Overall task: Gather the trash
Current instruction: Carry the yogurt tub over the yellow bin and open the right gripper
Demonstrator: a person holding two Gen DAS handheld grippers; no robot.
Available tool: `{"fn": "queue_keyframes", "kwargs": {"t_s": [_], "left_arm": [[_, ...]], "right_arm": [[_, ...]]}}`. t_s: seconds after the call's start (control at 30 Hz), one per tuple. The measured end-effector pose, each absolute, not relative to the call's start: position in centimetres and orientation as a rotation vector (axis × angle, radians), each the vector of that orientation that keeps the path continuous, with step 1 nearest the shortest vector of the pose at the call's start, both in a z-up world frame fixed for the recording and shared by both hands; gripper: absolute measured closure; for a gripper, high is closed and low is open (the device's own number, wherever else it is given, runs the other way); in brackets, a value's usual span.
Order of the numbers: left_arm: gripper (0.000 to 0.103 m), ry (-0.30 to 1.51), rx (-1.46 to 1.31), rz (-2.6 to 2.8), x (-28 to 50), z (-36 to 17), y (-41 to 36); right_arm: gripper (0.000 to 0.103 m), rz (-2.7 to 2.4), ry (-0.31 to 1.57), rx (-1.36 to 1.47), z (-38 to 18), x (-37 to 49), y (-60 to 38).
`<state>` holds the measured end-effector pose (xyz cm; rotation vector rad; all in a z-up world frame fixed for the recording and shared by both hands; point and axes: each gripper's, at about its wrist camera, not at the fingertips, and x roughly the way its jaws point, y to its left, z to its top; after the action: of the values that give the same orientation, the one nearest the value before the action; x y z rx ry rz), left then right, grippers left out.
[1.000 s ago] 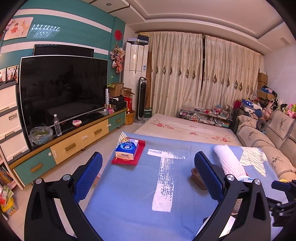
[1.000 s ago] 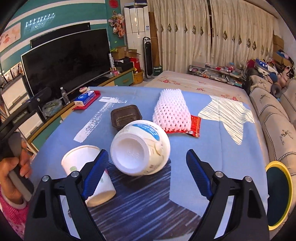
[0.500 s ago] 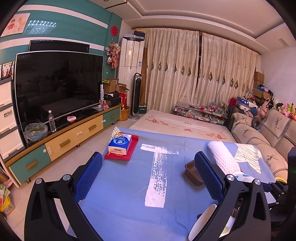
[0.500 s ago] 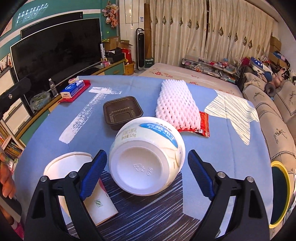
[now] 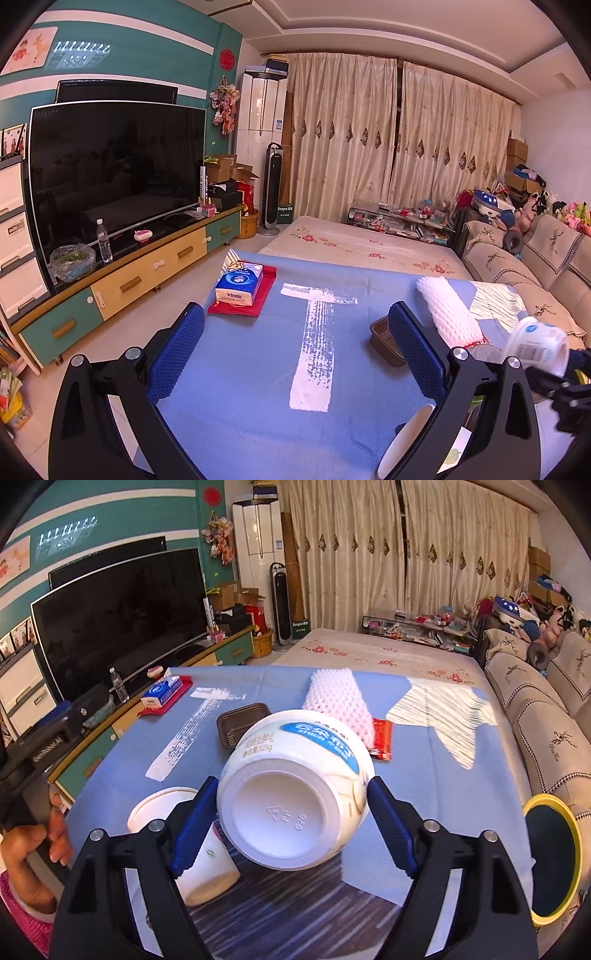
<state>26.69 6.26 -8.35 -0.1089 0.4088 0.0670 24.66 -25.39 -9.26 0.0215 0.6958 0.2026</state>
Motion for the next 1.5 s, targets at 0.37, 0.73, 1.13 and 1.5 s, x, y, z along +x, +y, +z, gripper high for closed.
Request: {"fn": "queue_keyframes", "kwargs": {"t_s": [0.37,0.73,1.13,1.5], "left_arm": [[0.005,0.408,-0.021,0.071,26.8,-8.9,3.9],[0.005,0.434,-0.038,0.047,27.3,-9.6,3.8],[0.005,0.453,0.041,0.043,27.8,-10.6,2.2],[0.005,0.452,0.054,0.024,27.7,-10.5,1.7]], "right_arm": [[0.026,-0.01,0.684,0.08,-9.4,22.9,-37.1],[0.026,-0.26,0.737,0.159,-12.8,23.1,-50.1],[0.026,-0.41,0.857,0.227,-19.2,25.1,-57.3],[0.022,-0.461,0.893,0.246,-21.0,25.1,-58.7]]}}
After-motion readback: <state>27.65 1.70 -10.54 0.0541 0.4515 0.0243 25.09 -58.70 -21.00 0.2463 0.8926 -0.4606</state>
